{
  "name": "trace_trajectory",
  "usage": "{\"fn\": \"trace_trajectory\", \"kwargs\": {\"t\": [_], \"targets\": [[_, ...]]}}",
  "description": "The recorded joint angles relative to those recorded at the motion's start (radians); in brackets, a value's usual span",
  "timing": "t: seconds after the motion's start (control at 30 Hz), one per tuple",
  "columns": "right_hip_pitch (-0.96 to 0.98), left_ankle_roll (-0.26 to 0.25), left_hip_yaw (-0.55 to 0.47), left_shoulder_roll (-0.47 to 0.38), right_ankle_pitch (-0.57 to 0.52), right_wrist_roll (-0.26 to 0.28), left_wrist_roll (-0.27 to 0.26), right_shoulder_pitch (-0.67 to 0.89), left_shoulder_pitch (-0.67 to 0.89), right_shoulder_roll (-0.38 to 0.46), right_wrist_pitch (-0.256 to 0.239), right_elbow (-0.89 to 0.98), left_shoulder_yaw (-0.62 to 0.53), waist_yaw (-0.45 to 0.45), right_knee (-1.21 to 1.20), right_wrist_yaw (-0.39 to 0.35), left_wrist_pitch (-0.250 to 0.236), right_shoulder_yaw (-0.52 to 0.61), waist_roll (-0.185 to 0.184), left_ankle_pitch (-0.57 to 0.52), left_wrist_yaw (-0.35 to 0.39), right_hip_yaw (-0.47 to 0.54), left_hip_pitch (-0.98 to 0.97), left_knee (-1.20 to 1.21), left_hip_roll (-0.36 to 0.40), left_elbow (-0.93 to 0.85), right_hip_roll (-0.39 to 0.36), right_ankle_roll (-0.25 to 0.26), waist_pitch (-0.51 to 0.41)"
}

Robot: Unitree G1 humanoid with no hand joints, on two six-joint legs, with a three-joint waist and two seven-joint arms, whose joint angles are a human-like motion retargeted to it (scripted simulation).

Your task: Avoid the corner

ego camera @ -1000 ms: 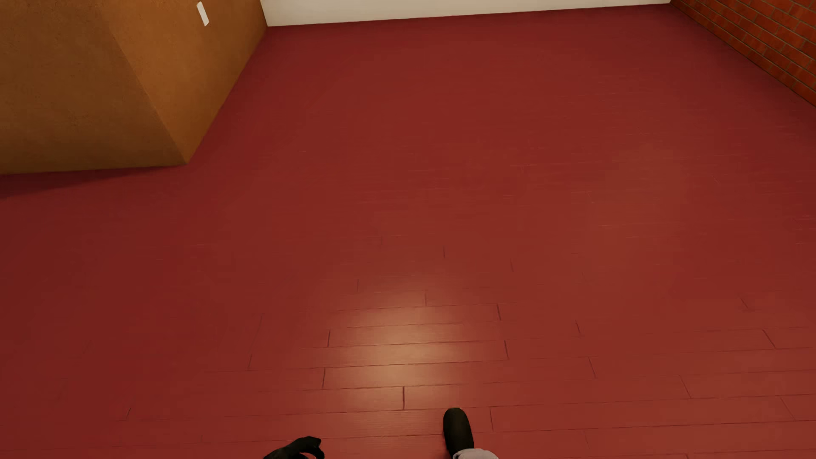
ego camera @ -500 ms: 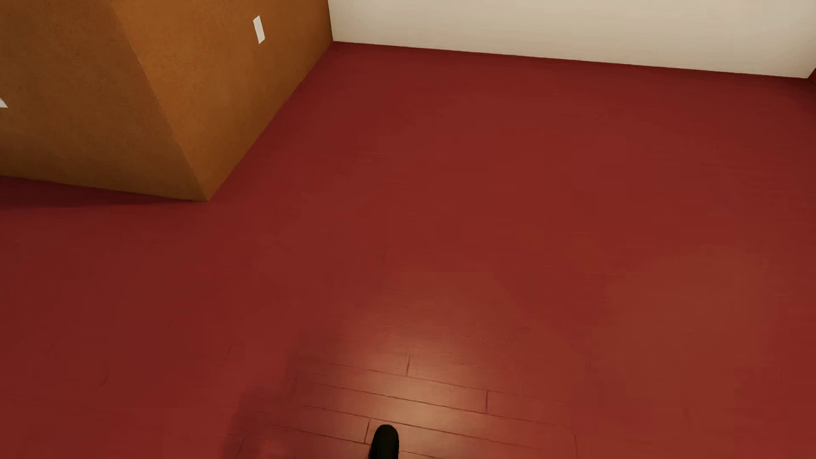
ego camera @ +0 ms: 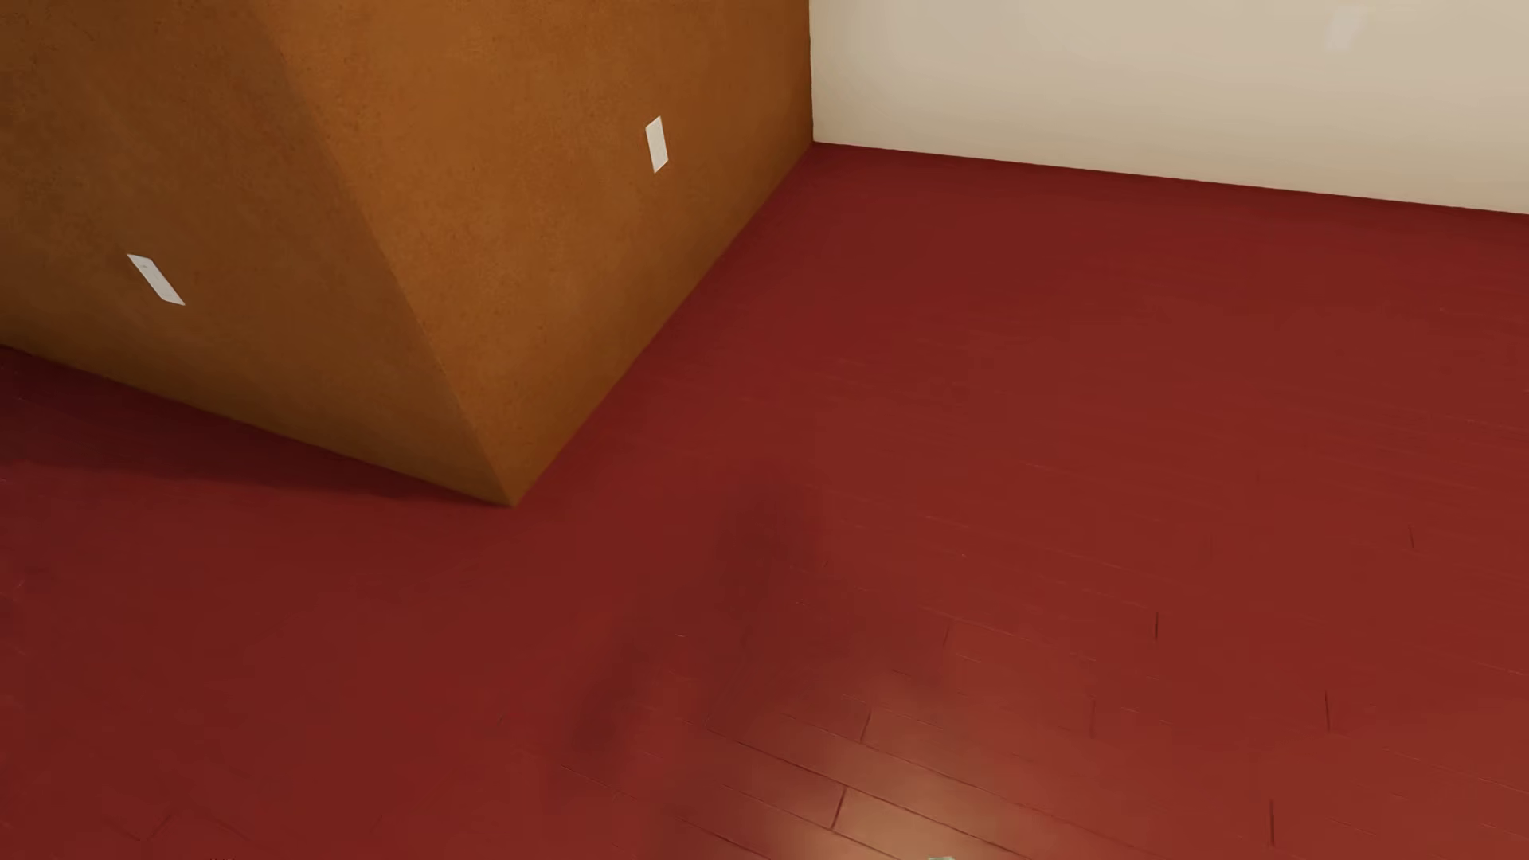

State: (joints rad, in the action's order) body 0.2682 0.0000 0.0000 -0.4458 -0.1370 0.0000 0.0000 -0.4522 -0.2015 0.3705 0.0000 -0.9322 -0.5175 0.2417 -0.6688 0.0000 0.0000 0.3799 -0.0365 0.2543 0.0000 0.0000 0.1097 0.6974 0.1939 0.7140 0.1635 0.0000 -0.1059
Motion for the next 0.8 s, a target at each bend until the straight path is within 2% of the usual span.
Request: {"fn": "trace_trajectory", "kwargs": {"t": [0.03, 0.07, 0.1, 0.13, 0.2, 0.27, 0.33, 0.4, 0.43, 0.47, 0.5, 0.53, 0.6, 0.63, 0.67, 0.73, 0.8], "targets": [[-0.031, 0.000, 0.000, 0.036, 0.106, 0.000, 0.000, 0.025, 0.012, 0.001, 0.000, -0.024, 0.039, 0.025, -0.039, 0.000, 0.000, 0.011, -0.020, -0.125, 0.000, 0.000, -0.051, 0.113, -0.018, 0.024, 0.004, 0.000, -0.006], [-0.073, 0.000, 0.000, 0.048, 0.162, 0.000, 0.000, 0.065, 0.031, 0.022, 0.000, -0.036, -0.011, 0.026, -0.044, 0.000, 0.000, 0.023, -0.038, -0.284, 0.000, 0.000, -0.102, 0.179, -0.032, 0.014, 0.028, 0.000, -0.026], [-0.113, 0.000, 0.000, 0.072, 0.203, 0.000, 0.000, 0.091, 0.044, 0.036, 0.000, -0.049, -0.050, -0.009, -0.022, 0.000, 0.000, 0.014, -0.056, -0.392, 0.000, 0.000, -0.159, 0.213, -0.058, 0.032, 0.037, 0.000, -0.028], [-0.152, 0.000, 0.000, 0.079, 0.230, 0.000, 0.000, 0.101, 0.030, 0.042, 0.000, -0.030, -0.064, -0.042, -0.002, 0.000, 0.000, -0.027, -0.060, -0.423, 0.000, 0.000, -0.233, 0.234, -0.077, 0.011, 0.067, 0.000, -0.025], [-0.244, 0.000, 0.000, 0.091, 0.293, 0.000, 0.000, 0.112, -0.009, 0.045, 0.000, 0.022, -0.123, -0.089, 0.022, 0.000, 0.000, -0.034, -0.042, -0.374, 0.000, 0.000, -0.379, 0.218, -0.113, 0.031, 0.112, 0.000, -0.007], [-0.346, 0.000, 0.000, 0.095, 0.357, 0.000, 0.000, 0.105, -0.062, 0.042, 0.000, 0.093, -0.162, -0.160, 0.042, 0.000, 0.000, -0.050, -0.023, -0.353, 0.000, 0.000, -0.474, 0.115, -0.168, 0.093, 0.123, 0.000, -0.005], [-0.454, 0.000, 0.000, 0.084, 0.401, 0.000, 0.000, 0.120, -0.119, 0.032, 0.000, 0.146, -0.168, -0.215, 0.081, 0.000, 0.000, -0.043, 0.000, -0.307, 0.000, 0.000, -0.569, -0.034, -0.196, 0.138, 0.102, 0.000, 0.008], [-0.535, 0.000, 0.000, 0.065, 0.451, 0.000, 0.000, 0.155, -0.167, 0.039, 0.000, 0.185, -0.211, -0.274, 0.110, 0.000, 0.000, -0.044, 0.012, -0.162, 0.000, 0.000, -0.643, -0.130, -0.221, 0.196, 0.062, 0.000, 0.015], [-0.556, 0.000, 0.000, 0.055, 0.476, 0.000, 0.000, 0.187, -0.186, 0.045, 0.000, 0.200, -0.241, -0.321, 0.103, 0.000, 0.000, -0.016, 0.024, -0.164, 0.000, 0.000, -0.675, -0.137, -0.242, 0.227, 0.060, 0.000, 0.008], [-0.576, 0.000, 0.000, 0.050, 0.480, 0.000, 0.000, 0.215, -0.214, 0.056, 0.000, 0.219, -0.230, -0.364, 0.086, 0.000, 0.000, -0.011, 0.040, -0.321, 0.000, 0.000, -0.726, -0.096, -0.254, 0.245, 0.072, 0.000, 0.001], [-0.618, 0.000, 0.000, 0.045, 0.446, 0.000, 0.000, 0.232, -0.220, 0.060, 0.000, 0.217, -0.265, -0.398, 0.082, 0.000, 0.000, -0.007, 0.062, -0.450, 0.000, 0.000, -0.768, -0.003, -0.247, 0.283, 0.086, 0.000, -0.017], [-0.643, 0.000, 0.000, 0.048, 0.372, 0.000, 0.000, 0.228, -0.211, 0.059, 0.000, 0.215, -0.294, -0.415, 0.068, 0.000, 0.000, -0.031, 0.084, -0.484, 0.000, 0.000, -0.787, 0.059, -0.221, 0.324, 0.100, 0.000, -0.022], [-0.543, 0.000, 0.000, 0.052, 0.168, 0.000, 0.000, 0.195, -0.223, 0.054, 0.000, 0.173, -0.309, -0.415, -0.095, 0.000, 0.000, -0.031, 0.104, -0.367, 0.000, 0.000, -0.724, 0.092, -0.163, 0.337, 0.117, 0.000, 0.009], [-0.455, 0.000, 0.000, 0.053, 0.158, 0.000, 0.000, 0.189, -0.235, 0.049, 0.000, 0.147, -0.278, -0.359, -0.236, 0.000, 0.000, -0.022, 0.109, -0.300, 0.000, 0.000, -0.676, 0.091, -0.132, 0.307, 0.093, 0.000, 0.016], [-0.382, 0.000, 0.000, 0.051, 0.199, 0.000, 0.000, 0.178, -0.219, 0.045, 0.000, 0.137, -0.288, -0.294, -0.390, 0.000, 0.000, -0.008, 0.122, -0.252, 0.000, 0.000, -0.589, 0.066, -0.084, 0.277, 0.079, 0.000, -0.007], [-0.184, 0.000, 0.000, 0.046, 0.336, 0.000, 0.000, 0.126, -0.139, 0.035, 0.000, 0.116, -0.297, -0.187, -0.611, 0.000, 0.000, 0.021, 0.121, -0.172, 0.000, 0.000, -0.376, -0.051, -0.006, 0.216, 0.027, 0.000, -0.029], [0.032, 0.000, 0.000, 0.040, 0.411, 0.000, 0.000, 0.078, -0.065, 0.040, 0.000, 0.090, -0.178, -0.085, -0.577, 0.000, 0.000, 0.088, 0.117, -0.054, 0.000, 0.000, -0.174, -0.166, 0.025, 0.110, -0.021, 0.000, -0.035]]}}
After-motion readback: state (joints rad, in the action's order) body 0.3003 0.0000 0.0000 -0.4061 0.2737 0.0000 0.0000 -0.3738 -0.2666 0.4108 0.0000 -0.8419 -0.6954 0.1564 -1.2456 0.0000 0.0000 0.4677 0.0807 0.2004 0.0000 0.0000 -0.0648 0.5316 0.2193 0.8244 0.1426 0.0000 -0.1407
